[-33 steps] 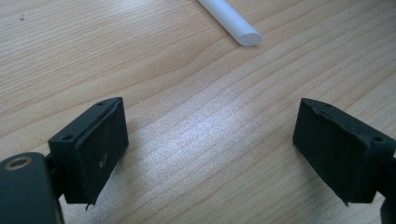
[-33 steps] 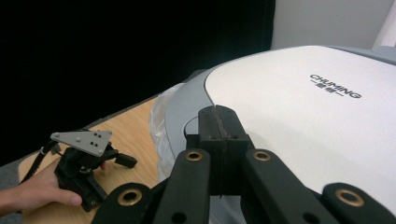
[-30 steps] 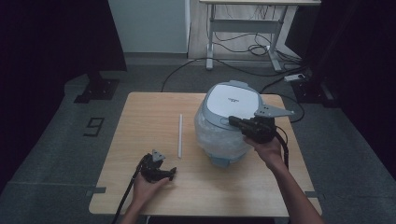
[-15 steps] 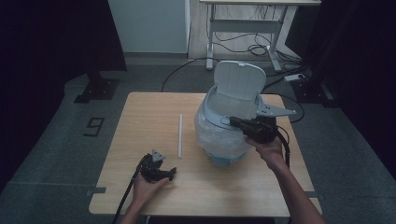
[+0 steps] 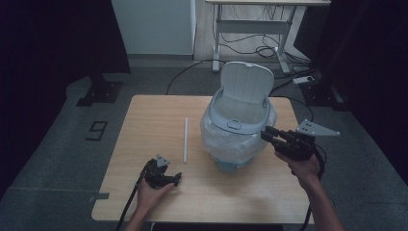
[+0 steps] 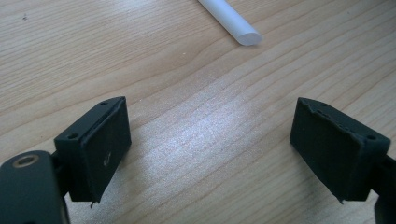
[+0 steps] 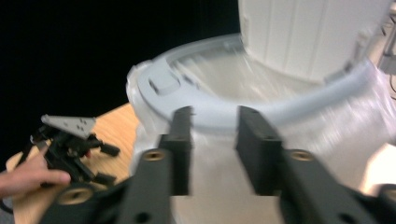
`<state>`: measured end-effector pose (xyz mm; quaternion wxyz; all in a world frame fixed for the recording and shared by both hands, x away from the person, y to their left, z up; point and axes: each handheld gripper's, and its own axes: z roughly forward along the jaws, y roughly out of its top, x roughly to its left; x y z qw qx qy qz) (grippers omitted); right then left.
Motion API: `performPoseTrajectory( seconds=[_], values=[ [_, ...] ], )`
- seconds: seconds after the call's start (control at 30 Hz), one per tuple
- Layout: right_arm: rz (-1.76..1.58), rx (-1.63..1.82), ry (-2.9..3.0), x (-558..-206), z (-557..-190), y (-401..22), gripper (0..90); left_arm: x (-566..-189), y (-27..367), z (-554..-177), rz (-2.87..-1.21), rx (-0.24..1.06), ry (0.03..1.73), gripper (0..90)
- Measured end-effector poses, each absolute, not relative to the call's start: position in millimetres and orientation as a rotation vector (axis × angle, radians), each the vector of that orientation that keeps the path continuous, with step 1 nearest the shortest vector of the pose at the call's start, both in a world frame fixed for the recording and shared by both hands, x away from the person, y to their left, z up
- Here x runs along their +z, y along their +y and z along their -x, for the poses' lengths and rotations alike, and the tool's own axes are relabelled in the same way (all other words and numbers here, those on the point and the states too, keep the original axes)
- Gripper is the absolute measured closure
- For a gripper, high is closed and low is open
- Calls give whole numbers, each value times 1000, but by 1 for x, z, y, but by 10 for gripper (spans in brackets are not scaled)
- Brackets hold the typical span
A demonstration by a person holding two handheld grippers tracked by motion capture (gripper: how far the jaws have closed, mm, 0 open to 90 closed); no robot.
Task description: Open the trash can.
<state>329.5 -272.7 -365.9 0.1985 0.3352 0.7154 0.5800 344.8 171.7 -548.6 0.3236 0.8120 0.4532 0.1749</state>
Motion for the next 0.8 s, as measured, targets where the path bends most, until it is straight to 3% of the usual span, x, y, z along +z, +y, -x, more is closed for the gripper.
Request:
performPoseTrajectory(
  seconds=[0.1,0.2,0.8],
  values=[
    [-969,1580,2012,-380,-324,-281,441,-549,172,-345,-2130,460,1189,121],
    [-1004,1570,2007,-397,-320,-290,378,-549,172,-345,-2128,461,1188,121],
    [-1243,1461,1991,-496,-315,-329,333,-549,172,-343,-2124,465,1190,138]
  ],
)
